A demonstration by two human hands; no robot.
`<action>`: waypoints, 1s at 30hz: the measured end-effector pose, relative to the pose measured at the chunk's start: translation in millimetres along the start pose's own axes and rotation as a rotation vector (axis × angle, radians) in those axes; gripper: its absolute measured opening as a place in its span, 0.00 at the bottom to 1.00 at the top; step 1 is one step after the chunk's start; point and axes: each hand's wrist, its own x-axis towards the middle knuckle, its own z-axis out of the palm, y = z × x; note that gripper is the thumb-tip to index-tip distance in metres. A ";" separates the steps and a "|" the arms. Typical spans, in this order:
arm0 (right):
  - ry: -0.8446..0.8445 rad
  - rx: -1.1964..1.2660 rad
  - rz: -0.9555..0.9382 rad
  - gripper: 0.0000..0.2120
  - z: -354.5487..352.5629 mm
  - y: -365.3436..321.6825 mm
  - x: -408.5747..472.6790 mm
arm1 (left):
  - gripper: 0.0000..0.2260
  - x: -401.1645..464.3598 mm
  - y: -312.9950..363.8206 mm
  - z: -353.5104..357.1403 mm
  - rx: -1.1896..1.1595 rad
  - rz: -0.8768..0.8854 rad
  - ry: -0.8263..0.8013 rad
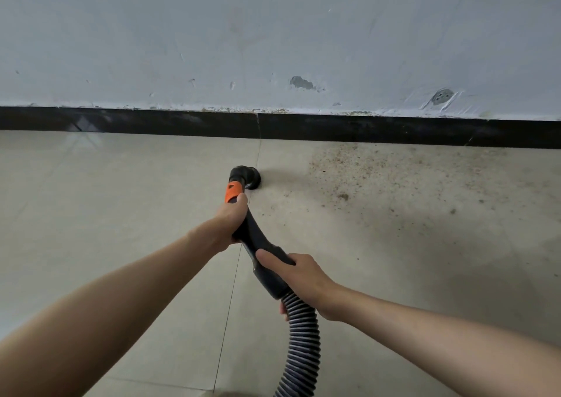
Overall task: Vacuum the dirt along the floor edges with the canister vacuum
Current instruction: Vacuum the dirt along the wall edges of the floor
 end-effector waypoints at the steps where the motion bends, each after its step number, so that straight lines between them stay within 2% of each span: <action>1: -0.024 0.068 0.033 0.24 -2.3 0.0 -1.2 | 0.17 -1.6 -0.3 2.6 -0.002 0.006 -0.014; 4: -0.112 0.194 0.108 0.24 -9.8 0.1 -4.1 | 0.15 -5.4 -0.5 9.3 -0.008 0.037 -0.037; 9: -0.206 0.149 0.095 0.22 -18.7 3.7 -4.9 | 0.17 -9.2 -5.9 21.3 0.054 0.040 -0.070; 16: -0.104 0.186 0.095 0.20 -18.6 10.6 -5.3 | 0.17 -12.1 -6.0 49.6 0.163 0.082 -0.146; 22: 0.059 0.165 -0.017 0.13 -19.6 12.4 4.3 | 0.17 -6.9 0.9 55.9 0.176 0.100 -0.164; 25: 0.102 0.118 -0.059 0.13 -7.0 8.1 10.1 | 0.18 -2.7 2.1 45.9 0.152 0.084 -0.151; 30: 0.010 -0.045 -0.094 0.15 -0.2 -6.4 22.2 | 0.19 4.6 -0.9 12.4 0.000 0.048 -0.106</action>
